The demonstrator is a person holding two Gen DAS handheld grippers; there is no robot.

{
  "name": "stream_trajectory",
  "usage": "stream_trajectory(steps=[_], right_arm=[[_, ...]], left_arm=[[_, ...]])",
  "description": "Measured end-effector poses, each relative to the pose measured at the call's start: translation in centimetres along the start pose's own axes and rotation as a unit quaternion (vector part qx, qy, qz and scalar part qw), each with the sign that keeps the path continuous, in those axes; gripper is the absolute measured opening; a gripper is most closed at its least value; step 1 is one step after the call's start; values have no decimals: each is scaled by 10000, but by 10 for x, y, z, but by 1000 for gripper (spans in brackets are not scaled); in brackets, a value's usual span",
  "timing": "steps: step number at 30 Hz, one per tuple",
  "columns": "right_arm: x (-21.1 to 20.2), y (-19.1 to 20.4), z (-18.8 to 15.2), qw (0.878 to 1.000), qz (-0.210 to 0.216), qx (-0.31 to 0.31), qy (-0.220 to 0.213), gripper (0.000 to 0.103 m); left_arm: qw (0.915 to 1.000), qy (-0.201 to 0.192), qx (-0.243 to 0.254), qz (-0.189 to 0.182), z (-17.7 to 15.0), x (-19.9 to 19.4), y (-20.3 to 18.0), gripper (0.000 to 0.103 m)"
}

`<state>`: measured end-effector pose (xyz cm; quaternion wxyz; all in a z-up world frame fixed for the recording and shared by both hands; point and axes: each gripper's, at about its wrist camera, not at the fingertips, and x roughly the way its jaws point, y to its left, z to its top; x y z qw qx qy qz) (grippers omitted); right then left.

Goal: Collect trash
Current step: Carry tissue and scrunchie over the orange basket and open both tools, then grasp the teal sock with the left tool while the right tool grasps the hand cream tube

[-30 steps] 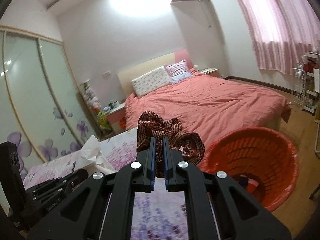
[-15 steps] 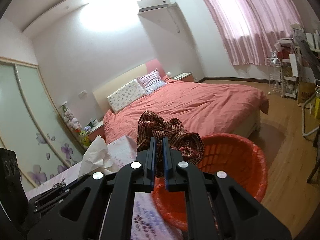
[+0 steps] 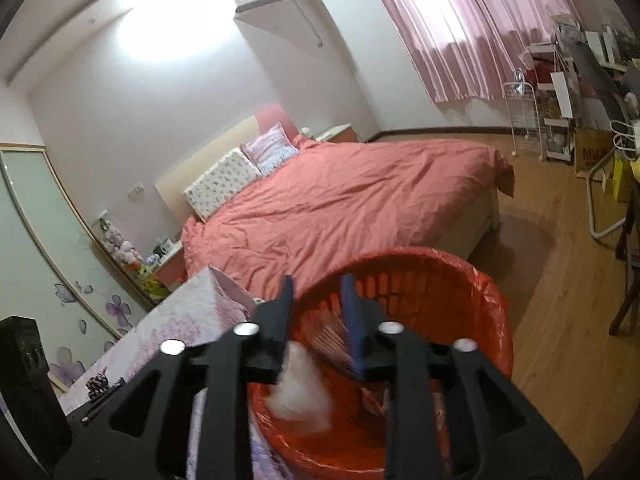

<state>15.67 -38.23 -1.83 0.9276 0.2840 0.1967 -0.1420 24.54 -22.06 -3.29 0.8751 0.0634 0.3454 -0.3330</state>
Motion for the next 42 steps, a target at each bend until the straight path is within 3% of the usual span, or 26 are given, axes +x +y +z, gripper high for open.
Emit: stream_trajectory(steps=[5, 10, 22, 29, 36, 39, 42], right_arm=[[-6, 5, -3, 9999, -99, -50, 35, 42], [-8, 18, -2, 9993, -177, -336, 17, 46], [-7, 69, -24, 9947, 30, -990, 272, 51], [-2, 100, -46, 9880, 207, -1424, 558, 51], [6, 132, -74, 9789, 420, -1764, 938, 51], [9, 144, -85, 9749, 474, -1884, 1083, 51], [11, 152, -92, 9717, 510, -1978, 1187, 51]], left_arm=[[9996, 20, -41, 267, -7, -5, 19, 45], [9975, -23, -97, 707, -19, -23, 44, 59], [9837, 69, -710, 1650, -61, -73, 146, 66], [9657, 51, -1144, 2329, -89, -110, 215, 69], [9378, 18, -1625, 3069, -114, -146, 292, 73], [9320, 73, -1741, 3179, -119, -149, 314, 73], [9317, 155, -1801, 3149, -120, -144, 328, 73]])
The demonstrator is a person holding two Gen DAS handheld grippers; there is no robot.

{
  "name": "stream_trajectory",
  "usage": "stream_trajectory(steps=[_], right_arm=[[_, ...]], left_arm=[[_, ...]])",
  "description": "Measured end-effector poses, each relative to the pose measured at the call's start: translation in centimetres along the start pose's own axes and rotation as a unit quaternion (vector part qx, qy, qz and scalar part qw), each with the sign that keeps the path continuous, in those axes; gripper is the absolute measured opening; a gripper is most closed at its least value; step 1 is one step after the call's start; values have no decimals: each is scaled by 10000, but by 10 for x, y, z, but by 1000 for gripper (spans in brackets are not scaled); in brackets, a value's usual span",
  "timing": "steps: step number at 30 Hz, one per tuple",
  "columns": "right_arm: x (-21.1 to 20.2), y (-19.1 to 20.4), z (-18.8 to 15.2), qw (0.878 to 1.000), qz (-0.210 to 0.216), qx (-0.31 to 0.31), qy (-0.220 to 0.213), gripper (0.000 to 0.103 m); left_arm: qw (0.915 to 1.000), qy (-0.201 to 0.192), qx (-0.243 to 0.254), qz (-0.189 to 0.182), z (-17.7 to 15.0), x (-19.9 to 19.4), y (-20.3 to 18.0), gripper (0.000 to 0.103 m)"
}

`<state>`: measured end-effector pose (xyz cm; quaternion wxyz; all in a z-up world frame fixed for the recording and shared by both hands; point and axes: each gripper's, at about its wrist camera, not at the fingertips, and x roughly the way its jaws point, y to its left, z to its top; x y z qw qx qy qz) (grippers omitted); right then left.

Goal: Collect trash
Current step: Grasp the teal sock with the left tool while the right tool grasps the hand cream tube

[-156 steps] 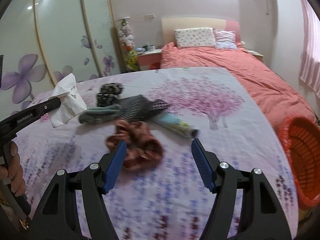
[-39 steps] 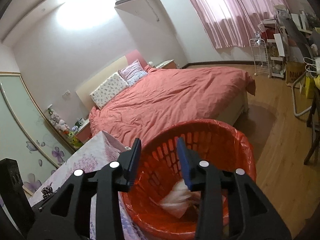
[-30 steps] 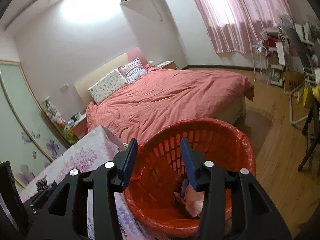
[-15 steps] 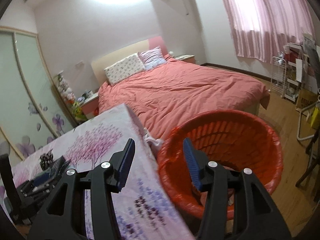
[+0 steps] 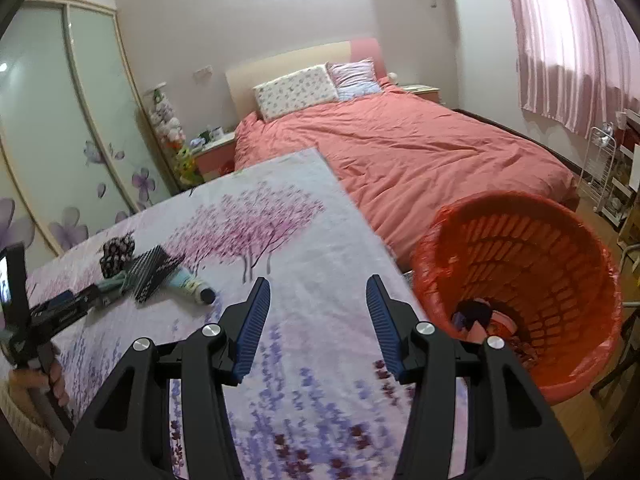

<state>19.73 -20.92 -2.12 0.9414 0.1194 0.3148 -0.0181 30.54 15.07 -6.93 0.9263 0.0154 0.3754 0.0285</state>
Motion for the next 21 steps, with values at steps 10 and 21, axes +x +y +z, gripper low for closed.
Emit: stream_trajectory(steps=[10, 21], right_arm=[[13, 24, -8, 9995, 104, -115, 282, 51], [23, 44, -15, 9982, 209, -299, 482, 51]], left_arm=[[9985, 357, 317, -260, 12, 29, -9, 58], [9979, 361, 244, -472, 2, 22, -2, 9]])
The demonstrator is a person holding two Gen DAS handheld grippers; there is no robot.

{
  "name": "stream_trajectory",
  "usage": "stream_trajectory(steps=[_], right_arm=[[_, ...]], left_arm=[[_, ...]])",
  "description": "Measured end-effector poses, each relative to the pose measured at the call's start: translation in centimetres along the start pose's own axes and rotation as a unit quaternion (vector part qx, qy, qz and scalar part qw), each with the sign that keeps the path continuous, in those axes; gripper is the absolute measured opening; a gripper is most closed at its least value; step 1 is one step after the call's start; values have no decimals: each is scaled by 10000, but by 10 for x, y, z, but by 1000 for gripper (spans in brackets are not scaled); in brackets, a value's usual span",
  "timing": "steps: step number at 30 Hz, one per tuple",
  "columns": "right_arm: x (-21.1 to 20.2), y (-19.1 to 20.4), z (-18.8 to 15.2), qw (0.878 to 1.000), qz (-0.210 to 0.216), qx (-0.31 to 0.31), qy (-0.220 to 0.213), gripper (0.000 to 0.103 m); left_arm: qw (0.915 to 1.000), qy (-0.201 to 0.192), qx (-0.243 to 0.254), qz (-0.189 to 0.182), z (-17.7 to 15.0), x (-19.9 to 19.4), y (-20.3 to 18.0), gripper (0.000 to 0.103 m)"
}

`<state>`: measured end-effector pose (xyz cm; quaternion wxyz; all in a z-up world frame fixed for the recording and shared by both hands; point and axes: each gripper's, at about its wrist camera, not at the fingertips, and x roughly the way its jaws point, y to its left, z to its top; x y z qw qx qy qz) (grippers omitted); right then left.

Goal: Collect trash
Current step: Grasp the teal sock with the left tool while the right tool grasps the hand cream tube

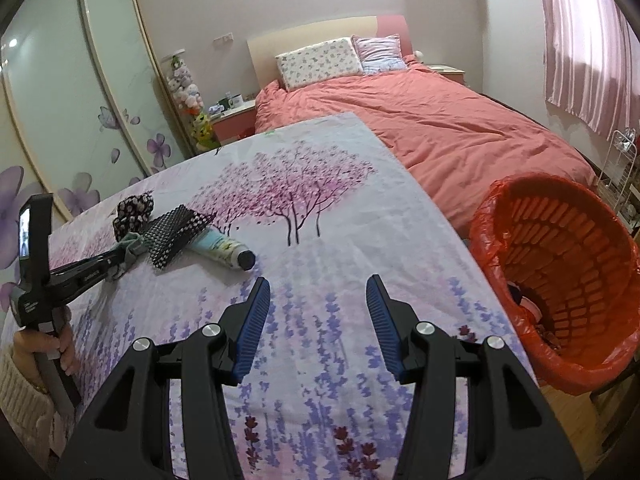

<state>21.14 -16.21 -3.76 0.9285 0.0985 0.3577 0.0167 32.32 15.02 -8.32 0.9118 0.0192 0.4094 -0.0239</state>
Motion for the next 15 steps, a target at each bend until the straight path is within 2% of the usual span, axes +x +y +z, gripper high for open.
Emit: stream_trajectory(steps=[5, 8, 11, 15], right_arm=[[17, 13, 3, 9998, 80, -151, 124, 51], [36, 22, 9, 9992, 233, -186, 258, 51], [55, 37, 15, 9978, 376, -352, 416, 51], [72, 58, 20, 9955, 305, -739, 509, 51]], left_arm=[[9988, 85, -408, 237, -20, -19, 31, 9], [9968, 93, -767, 204, -31, -27, 51, 10], [9958, 88, -848, 325, -35, -29, 55, 16], [9953, 135, -861, 412, -36, -25, 54, 19]])
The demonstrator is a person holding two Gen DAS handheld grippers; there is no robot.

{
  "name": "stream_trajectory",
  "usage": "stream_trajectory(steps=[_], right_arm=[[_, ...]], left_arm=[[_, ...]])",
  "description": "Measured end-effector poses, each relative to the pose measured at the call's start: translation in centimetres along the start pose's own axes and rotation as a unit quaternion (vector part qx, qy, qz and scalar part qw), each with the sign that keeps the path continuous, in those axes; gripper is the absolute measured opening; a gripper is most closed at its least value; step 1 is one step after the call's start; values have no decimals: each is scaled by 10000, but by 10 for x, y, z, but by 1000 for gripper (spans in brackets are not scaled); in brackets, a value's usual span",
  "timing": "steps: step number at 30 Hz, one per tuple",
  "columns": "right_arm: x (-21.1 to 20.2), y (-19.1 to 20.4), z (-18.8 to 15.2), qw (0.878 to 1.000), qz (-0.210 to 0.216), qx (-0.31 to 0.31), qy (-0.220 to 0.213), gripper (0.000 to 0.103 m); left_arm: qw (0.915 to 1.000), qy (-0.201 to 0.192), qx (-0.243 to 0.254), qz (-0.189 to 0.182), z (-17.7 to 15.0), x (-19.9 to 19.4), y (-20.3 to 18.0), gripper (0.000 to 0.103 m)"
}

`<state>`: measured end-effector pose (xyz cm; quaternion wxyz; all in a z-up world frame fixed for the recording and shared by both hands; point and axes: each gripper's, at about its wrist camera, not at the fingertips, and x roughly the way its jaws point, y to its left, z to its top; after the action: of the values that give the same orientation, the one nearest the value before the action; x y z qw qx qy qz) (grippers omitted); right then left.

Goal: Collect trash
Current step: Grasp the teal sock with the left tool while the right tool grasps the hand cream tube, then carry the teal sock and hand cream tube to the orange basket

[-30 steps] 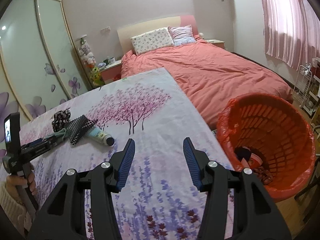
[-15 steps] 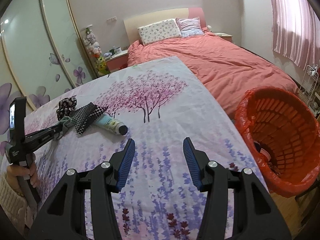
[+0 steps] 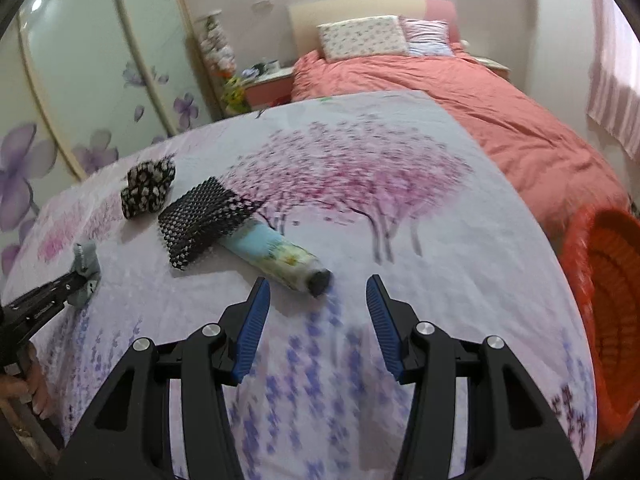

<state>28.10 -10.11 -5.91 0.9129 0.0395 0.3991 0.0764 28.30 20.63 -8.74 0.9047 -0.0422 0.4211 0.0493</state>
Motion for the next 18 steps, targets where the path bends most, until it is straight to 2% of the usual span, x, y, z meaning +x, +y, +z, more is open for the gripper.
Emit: stream_trajectory(steps=[7, 9, 14, 18], right_arm=[[21, 12, 8, 9990, -62, -345, 265, 51], [21, 12, 7, 9990, -43, -329, 283, 48], [12, 12, -2, 9989, -137, -353, 289, 28], [1, 1, -11, 9993, -232, -66, 270, 27]], left_arm=[[10000, 48, -69, -32, -1, 1, 3, 21], [10000, 57, -52, -21, -1, 2, 3, 21], [9999, 62, -73, -54, -1, 2, 3, 21], [9999, 61, -95, -83, -1, 3, 4, 21]])
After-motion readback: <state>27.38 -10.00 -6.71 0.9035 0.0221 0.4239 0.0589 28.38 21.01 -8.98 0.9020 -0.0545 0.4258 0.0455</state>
